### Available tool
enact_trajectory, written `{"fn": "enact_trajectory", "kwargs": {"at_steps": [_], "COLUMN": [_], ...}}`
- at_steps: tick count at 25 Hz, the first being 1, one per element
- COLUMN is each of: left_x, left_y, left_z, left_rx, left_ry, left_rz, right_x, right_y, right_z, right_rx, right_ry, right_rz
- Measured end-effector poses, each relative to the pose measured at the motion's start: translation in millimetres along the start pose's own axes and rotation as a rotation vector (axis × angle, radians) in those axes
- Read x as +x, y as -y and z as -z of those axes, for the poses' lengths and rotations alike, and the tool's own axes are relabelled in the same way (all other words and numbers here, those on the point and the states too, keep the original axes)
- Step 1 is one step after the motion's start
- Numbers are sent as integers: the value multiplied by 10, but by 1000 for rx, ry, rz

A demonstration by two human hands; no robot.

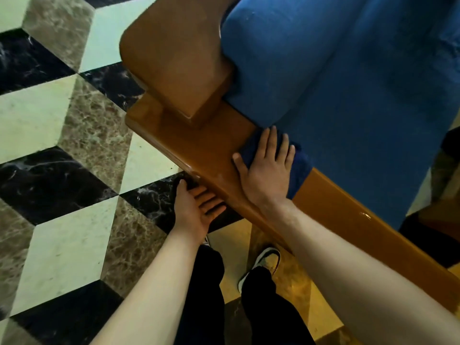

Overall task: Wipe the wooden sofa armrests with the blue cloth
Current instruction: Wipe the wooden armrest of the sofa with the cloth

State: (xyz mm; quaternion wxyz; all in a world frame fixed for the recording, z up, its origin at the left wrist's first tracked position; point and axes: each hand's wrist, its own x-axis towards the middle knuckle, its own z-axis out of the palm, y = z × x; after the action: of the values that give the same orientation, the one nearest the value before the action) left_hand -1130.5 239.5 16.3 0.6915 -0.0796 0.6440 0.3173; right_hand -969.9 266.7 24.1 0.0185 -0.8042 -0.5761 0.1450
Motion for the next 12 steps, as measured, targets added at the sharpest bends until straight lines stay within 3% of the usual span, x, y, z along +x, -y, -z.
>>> {"fn": "enact_trajectory", "kwargs": {"at_steps": [2,6,12], "left_x": [64,178,172], "left_y": [-121,-379,-618], "left_z": [104,223,38], "left_rx": [-10,-29,97], "left_ry": [3,30,50], "left_rz": [-11,-70,-198], "right_x": [-176,-224,-213], "right_y": [222,671,751], "right_z": [-97,-247,-329], "right_rx": [-21,-157,-173], "right_ry": [11,59,-22], "right_rz": [63,459,407]}}
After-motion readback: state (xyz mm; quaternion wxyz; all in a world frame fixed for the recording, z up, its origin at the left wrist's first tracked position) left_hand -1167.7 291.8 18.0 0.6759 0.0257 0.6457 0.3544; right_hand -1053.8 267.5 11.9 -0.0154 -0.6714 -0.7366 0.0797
